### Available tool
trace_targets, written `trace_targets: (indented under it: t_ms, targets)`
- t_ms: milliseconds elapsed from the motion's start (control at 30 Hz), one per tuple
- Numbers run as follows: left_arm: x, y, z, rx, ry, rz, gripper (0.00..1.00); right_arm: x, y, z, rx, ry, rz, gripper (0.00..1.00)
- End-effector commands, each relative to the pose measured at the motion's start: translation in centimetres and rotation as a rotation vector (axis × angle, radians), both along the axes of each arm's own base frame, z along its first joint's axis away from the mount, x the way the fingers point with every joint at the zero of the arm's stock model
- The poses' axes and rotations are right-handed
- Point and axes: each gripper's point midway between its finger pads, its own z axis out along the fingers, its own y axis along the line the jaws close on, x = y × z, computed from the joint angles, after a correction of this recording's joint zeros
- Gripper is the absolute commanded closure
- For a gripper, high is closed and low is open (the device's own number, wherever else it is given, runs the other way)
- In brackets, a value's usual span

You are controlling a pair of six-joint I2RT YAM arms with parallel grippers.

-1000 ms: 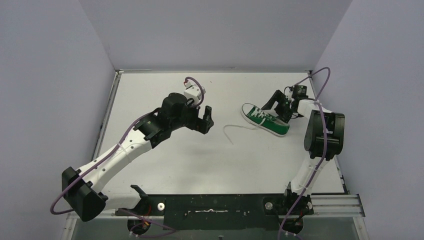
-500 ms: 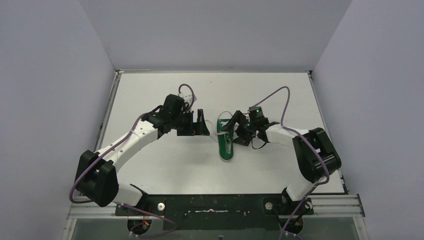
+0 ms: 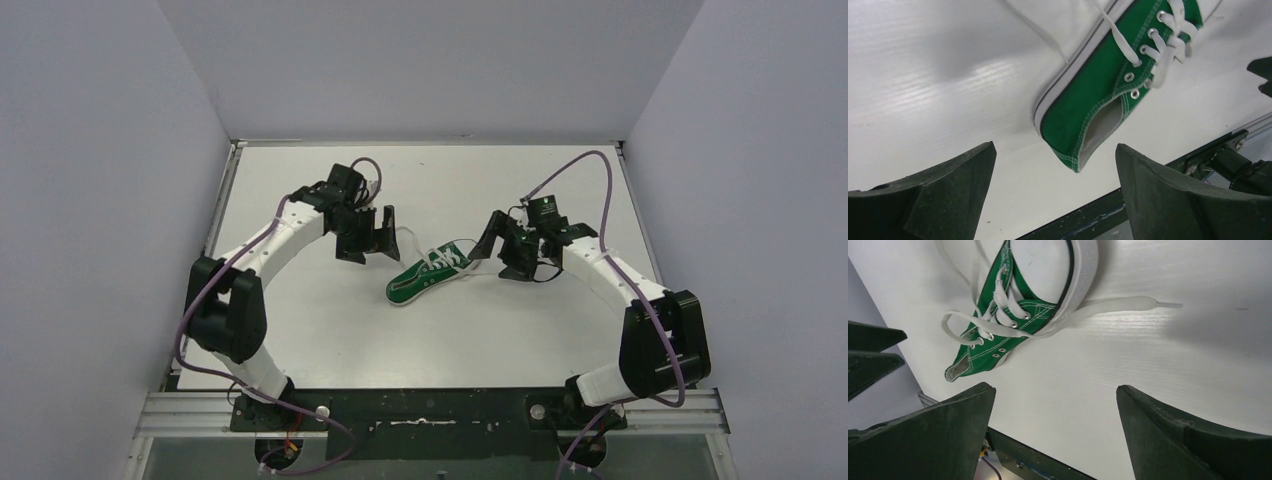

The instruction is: Tie the shoes

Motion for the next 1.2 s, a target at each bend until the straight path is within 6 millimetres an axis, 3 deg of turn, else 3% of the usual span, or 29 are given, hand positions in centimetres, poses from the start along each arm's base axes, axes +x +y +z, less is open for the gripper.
trace_targets:
  t_ms: [0, 167, 367, 533, 633, 733, 800, 867, 1000, 1167]
  targets:
    - [2.6, -1.3, -0.3, -0.022, 0.016, -0.092, 0.18, -0.1, -0.5, -0.9, 0.026, 0.05, -0.021, 0.03]
    - [0.9, -6.6, -0.9, -0.3, 0.081, -0.125, 0.15, 2.4, 0.9, -1.7, 0.103, 0.068, -0.033, 0.03]
    - [-3.9, -10.2, -1.0, -0.401, 0.165, -0.135, 0.14, 4.7, 1.3, -2.8, 0.122, 0.124, -0.033, 0.03]
    - [-5.0, -11.8, 0.6, -0.436, 0.172, -0.171, 0.14, 5.9, 0.8, -3.3, 0.16, 0.121, -0.06, 0.04]
    - [-3.2, -9.4, 1.4, -0.35, 0.085, -0.16, 0.13, 6.2, -0.3, -3.5, 0.156, 0.14, -0.078, 0.04]
    - [0.1, -5.1, 2.1, -0.298, -0.001, -0.069, 0.13, 6.1, -2.0, -3.8, 0.09, 0.171, -0.098, 0.05]
    - [2.0, -2.0, 1.8, -0.186, -0.052, -0.027, 0.12, 6.3, -2.5, -4.1, 0.067, 0.204, -0.137, 0.05]
    - [3.5, -0.3, 0.8, -0.059, -0.066, -0.048, 0.12, 6.2, -2.8, -4.6, 0.03, 0.27, -0.211, 0.05]
    - [6.6, 0.6, -1.2, 0.083, -0.042, -0.065, 0.12, 5.9, -2.1, -5.6, -0.012, 0.385, -0.333, 0.05]
    - [8.7, -0.3, -2.9, 0.12, -0.02, -0.102, 0.14, 5.5, -1.3, -6.4, -0.02, 0.451, -0.495, 0.06]
